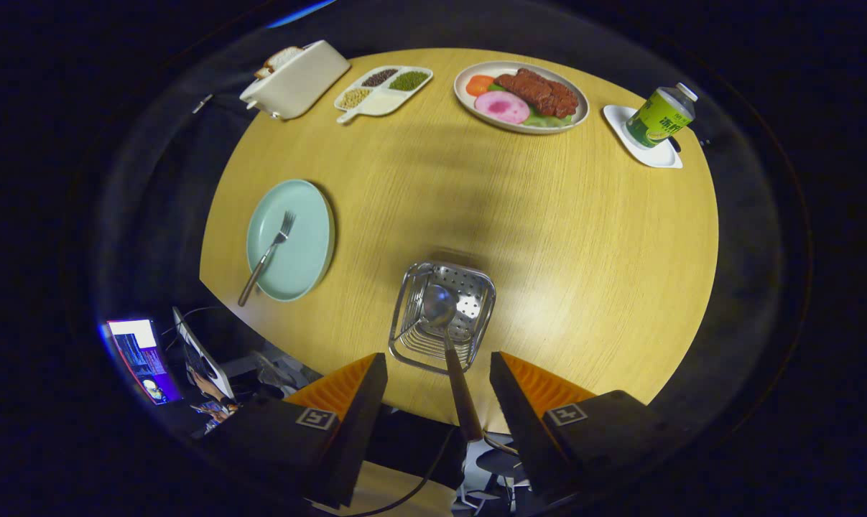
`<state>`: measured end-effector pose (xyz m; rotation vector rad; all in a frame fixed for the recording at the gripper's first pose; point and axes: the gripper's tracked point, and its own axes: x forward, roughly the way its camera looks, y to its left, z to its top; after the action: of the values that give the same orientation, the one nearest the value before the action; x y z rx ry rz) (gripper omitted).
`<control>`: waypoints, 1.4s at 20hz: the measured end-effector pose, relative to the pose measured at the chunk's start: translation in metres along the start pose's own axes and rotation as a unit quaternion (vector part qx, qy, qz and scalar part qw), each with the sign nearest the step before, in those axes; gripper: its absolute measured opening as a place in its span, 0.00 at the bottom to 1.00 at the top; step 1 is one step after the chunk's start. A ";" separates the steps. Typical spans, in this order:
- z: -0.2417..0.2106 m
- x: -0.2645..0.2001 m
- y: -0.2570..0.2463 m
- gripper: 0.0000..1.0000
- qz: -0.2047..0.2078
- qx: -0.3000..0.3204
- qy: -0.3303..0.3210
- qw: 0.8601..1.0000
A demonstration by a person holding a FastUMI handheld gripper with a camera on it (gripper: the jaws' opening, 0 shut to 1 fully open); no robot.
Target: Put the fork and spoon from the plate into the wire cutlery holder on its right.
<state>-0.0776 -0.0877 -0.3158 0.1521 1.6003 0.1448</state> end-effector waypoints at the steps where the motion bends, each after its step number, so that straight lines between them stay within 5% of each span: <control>1: 0.009 -0.013 0.003 0.99 0.000 0.009 -0.030 1.000; 7: 0.052 -0.080 0.036 0.99 -0.005 0.038 -0.222 0.974; 14: 0.056 -0.082 0.109 0.99 0.002 0.058 -0.335 0.940; 19: 0.042 -0.017 0.181 0.99 0.039 0.057 -0.289 0.955; 28: 0.037 0.104 0.268 1.00 0.038 0.018 -0.173 0.984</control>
<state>-0.0419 0.1954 -0.3693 0.2519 1.2511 0.1406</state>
